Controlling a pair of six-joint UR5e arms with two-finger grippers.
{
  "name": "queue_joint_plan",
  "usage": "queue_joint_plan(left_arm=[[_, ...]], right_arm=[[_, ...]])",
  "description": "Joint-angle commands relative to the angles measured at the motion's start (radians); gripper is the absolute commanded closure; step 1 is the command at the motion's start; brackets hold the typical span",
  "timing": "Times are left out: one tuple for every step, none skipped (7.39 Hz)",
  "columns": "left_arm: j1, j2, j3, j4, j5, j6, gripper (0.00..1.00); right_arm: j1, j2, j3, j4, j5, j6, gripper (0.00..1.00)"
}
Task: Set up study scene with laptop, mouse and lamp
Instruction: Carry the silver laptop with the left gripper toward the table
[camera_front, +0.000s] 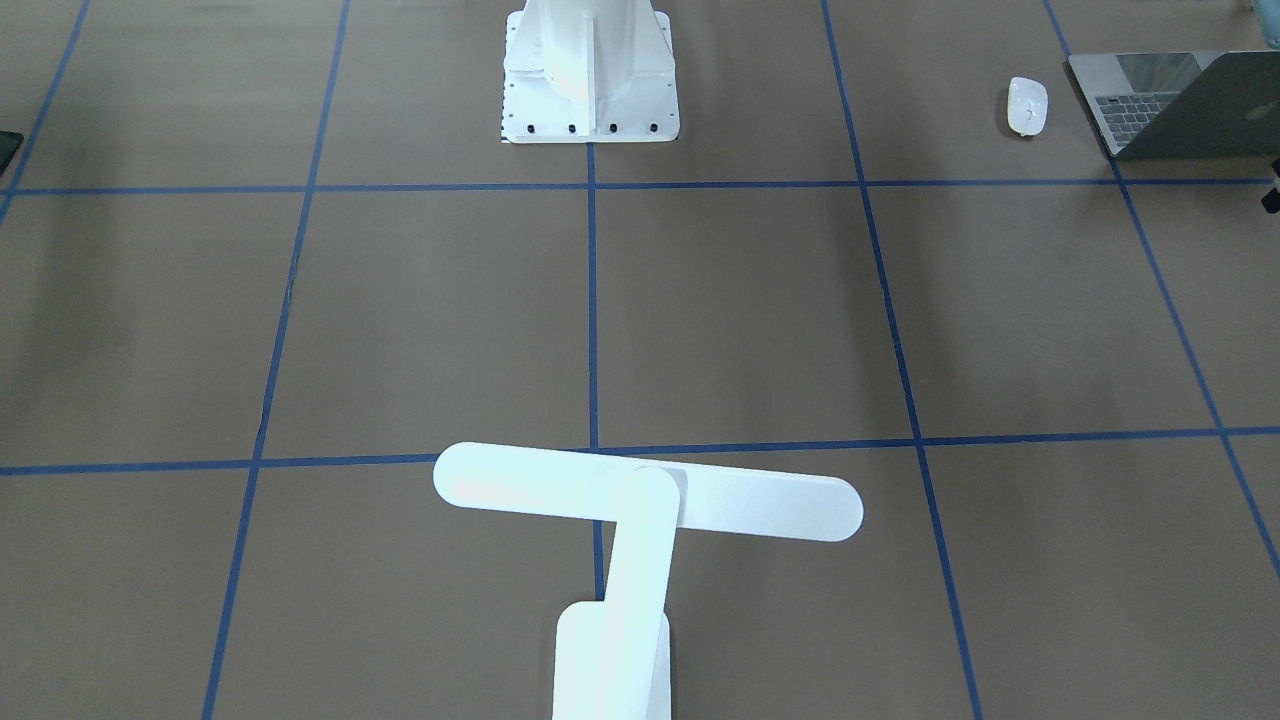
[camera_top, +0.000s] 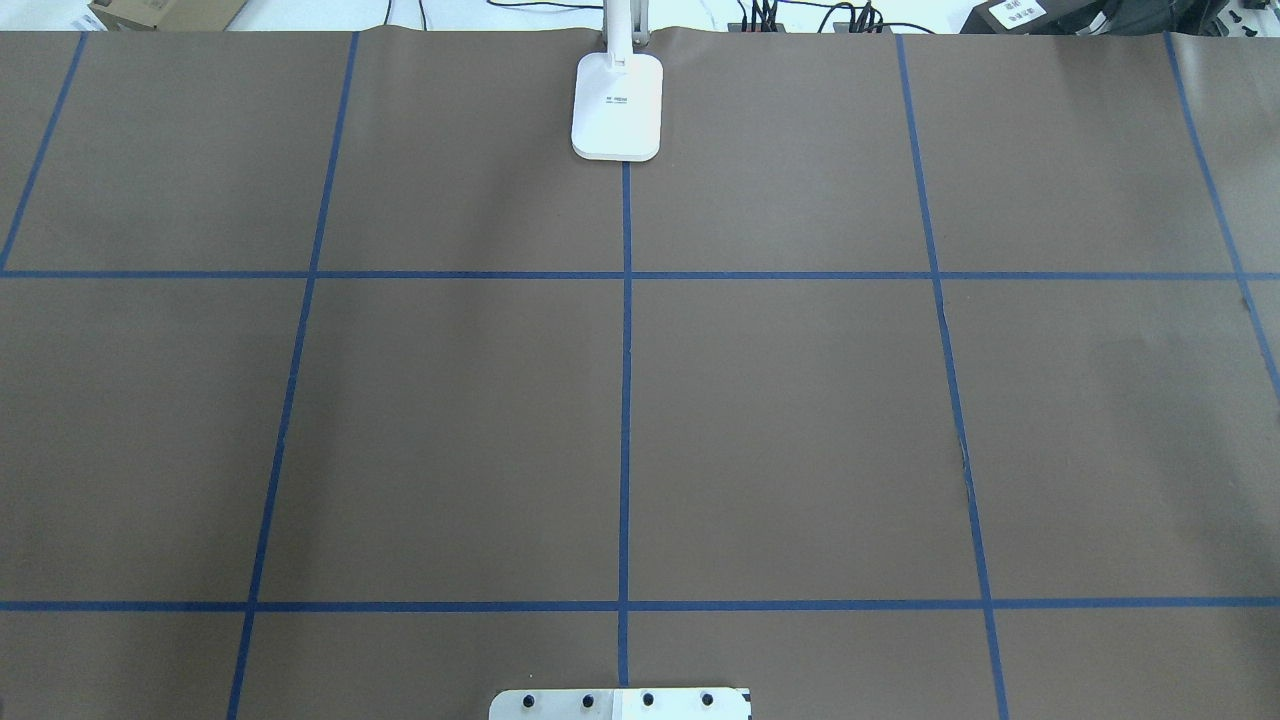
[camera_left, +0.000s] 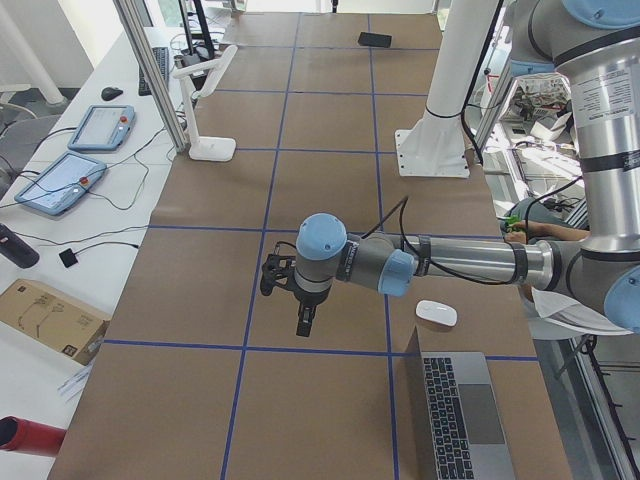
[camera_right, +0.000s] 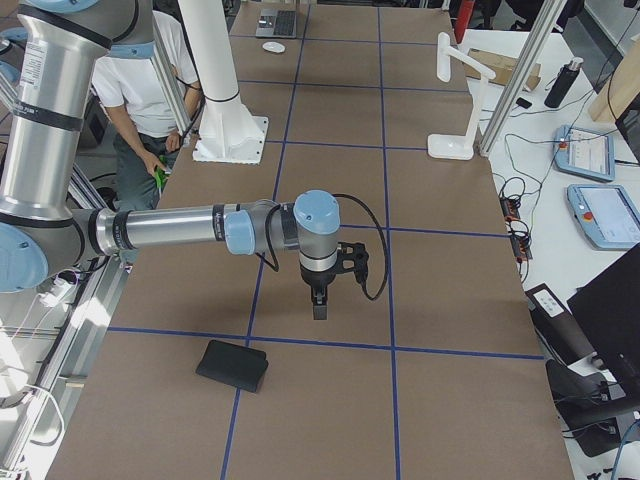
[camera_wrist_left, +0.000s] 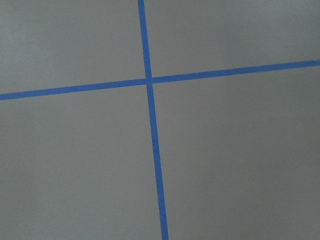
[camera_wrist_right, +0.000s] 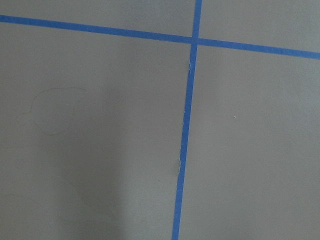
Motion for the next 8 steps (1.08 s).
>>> queue_joint_plan(left_arm=[[-0.002,0.025,-0.022,0.000,-0.001,-0.002,0.01],[-0.002,0.025,-0.020,0.001,0.002,-0.003,0.01],[-0.002,0.031,-0.016,0.001,0.009,-0.005,0.01],[-0.005,0.036,-0.016,0.001,0.011,-0.005,0.01],[-0.031,0.054,-0.011,0.003,0.011,-0.006,0.01],[-0.072,0.078,-0.009,0.006,0.013,-0.044,0.01],[-0.118,0.135,-0.014,0.007,0.013,-0.099,0.01],[-0.151,0.164,-0.006,0.011,0.013,-0.104,0.01]], right_arm=[[0.000,0.001,-0.002,0.055,0.002,0.002,0.01],[-0.002,0.004,-0.003,0.060,0.002,0.002,0.01],[-0.002,0.005,-0.029,0.060,0.006,0.009,0.01],[-0.002,0.028,-0.066,0.105,0.037,0.008,0.01],[-0.002,0.024,-0.103,0.154,0.060,0.012,0.01],[-0.002,0.022,-0.135,0.193,0.078,0.006,0.01],[-0.002,0.020,-0.141,0.223,0.103,0.003,0.01],[-0.002,0.019,-0.144,0.237,0.103,0.002,0.01]])
